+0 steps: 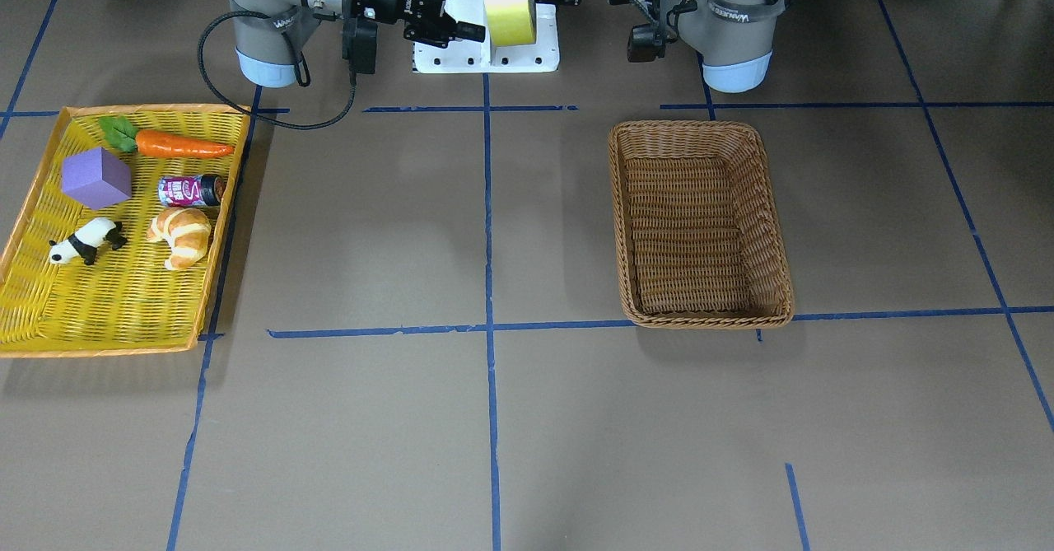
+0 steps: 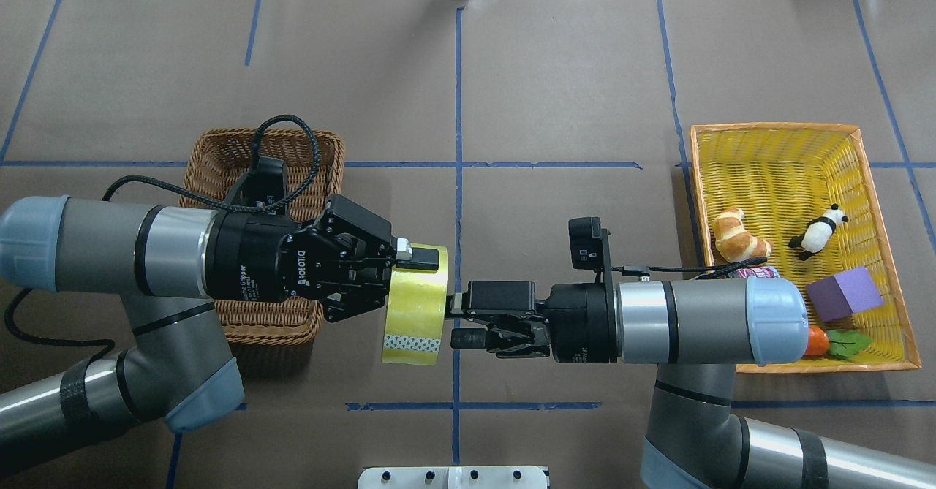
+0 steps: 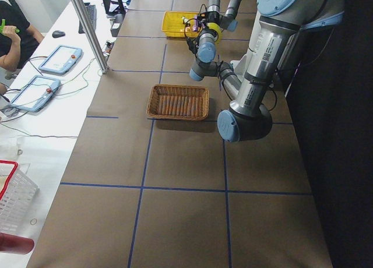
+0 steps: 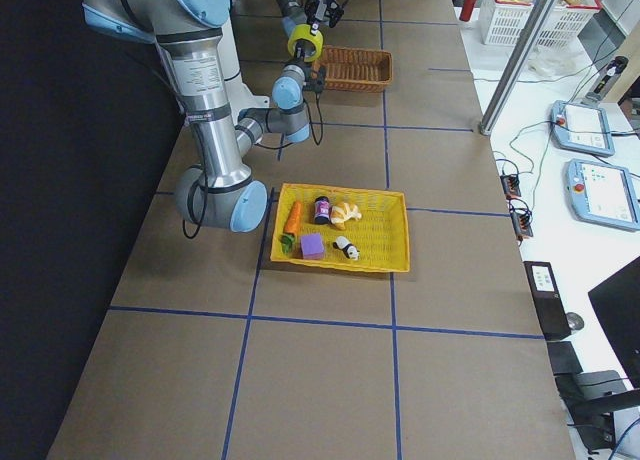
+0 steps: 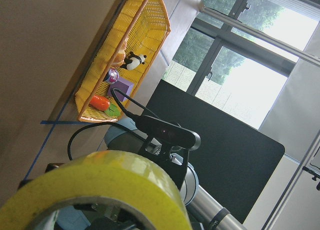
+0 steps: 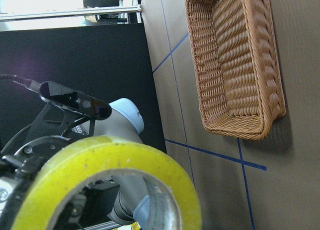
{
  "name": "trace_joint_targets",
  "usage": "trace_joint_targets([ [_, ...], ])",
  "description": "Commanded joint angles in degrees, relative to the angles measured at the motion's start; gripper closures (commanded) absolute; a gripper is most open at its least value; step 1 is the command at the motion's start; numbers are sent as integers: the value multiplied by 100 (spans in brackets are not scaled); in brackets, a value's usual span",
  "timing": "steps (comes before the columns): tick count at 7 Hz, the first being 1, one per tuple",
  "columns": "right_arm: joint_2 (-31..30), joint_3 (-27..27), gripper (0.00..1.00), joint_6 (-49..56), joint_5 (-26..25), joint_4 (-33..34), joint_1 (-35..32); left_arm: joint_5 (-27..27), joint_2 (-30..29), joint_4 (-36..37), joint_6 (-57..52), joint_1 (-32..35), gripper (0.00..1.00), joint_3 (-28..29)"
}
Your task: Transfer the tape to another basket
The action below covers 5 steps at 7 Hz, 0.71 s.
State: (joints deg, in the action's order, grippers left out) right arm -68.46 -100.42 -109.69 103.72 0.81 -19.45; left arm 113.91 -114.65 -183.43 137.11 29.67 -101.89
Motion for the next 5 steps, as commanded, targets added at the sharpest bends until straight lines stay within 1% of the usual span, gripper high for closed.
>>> trace_joint_targets([
  [1, -10, -3, 0, 0, -1, 7, 2, 9, 13, -9, 35, 117, 100, -33],
  [2, -27, 5, 0, 0, 7, 7, -6, 70, 48, -26, 227, 431, 100, -50],
  [4, -71, -21, 0, 0, 51, -28, -76, 779, 258, -35, 299, 1029, 100, -86],
  [5, -132, -21, 0, 8, 86, 15, -225, 965, 433, -18, 264, 1206, 100, -42],
])
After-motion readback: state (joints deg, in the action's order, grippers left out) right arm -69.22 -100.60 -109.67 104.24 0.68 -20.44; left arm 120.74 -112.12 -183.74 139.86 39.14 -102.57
